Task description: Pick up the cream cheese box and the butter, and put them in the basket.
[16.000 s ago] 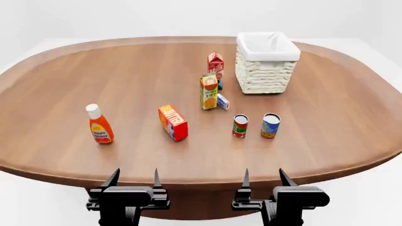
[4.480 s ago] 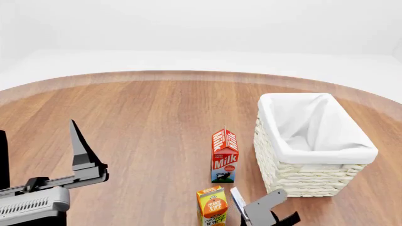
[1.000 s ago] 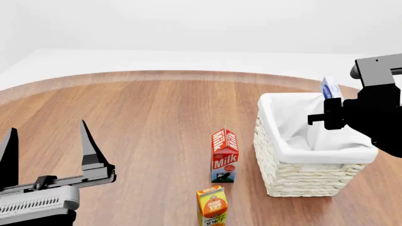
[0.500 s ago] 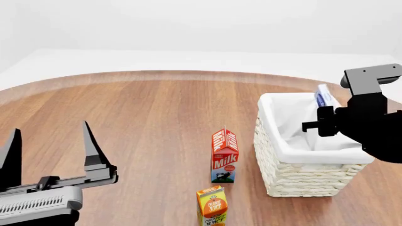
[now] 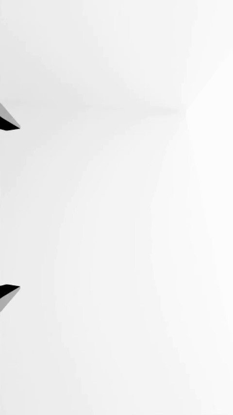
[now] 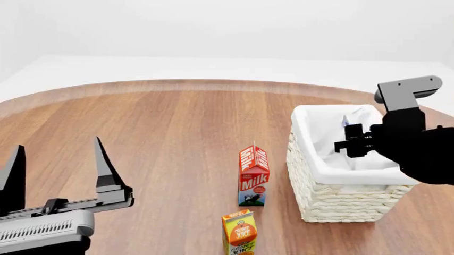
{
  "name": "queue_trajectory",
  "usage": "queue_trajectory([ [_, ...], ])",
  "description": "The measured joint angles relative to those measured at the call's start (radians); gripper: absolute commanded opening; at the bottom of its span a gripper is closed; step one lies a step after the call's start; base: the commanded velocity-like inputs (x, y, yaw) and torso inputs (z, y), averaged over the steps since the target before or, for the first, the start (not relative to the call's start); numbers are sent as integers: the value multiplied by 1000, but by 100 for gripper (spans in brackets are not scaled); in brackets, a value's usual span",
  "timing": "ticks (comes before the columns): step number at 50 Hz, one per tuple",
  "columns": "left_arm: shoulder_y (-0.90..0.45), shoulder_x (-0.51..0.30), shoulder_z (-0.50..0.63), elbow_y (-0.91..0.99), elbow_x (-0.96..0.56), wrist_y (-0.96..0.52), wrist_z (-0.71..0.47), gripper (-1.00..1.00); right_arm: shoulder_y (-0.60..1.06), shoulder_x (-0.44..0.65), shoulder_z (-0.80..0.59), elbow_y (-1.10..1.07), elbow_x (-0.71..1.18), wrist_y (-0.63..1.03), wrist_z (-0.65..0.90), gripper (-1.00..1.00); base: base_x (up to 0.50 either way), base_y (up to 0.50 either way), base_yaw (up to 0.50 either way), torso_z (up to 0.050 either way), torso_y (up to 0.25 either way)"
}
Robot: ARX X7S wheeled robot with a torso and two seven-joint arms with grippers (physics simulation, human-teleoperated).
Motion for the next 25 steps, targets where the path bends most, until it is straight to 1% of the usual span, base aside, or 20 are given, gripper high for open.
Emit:
queue_trajectory([
  [17,-1,-2,5,-4,1,3,-3,100,9,3,-9,-9,-18,-2,-10,100,0,0,0,0,0],
  [25,0,-3,6,-3,0,3,-5,100,-5,23,9,-77,13,7,13,100,0,0,0,0,0],
])
